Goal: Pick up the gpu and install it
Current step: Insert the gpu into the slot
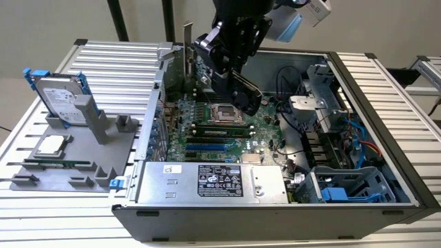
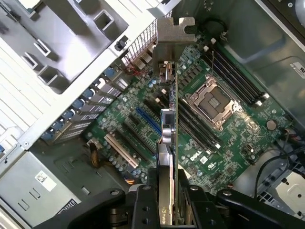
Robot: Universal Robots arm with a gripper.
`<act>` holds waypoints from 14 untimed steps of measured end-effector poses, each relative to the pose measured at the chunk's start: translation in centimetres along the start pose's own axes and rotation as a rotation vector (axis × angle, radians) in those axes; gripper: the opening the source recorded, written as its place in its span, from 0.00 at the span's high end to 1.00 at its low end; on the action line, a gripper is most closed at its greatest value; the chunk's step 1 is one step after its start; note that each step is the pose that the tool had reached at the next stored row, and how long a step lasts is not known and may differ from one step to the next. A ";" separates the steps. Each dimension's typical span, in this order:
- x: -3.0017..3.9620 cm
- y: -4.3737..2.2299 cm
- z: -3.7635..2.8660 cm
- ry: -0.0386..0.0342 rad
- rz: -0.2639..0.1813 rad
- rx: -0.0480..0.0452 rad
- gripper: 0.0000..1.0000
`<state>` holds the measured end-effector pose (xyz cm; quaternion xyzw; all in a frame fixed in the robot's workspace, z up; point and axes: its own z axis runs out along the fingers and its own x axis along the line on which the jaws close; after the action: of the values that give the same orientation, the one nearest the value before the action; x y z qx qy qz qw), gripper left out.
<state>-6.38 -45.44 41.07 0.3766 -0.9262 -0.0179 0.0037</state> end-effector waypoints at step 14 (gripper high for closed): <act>0.00 0.00 0.00 0.0044 -0.122 -0.0008 1.00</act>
<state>-6.38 -45.44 41.08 0.4323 -0.9016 -0.0177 0.0048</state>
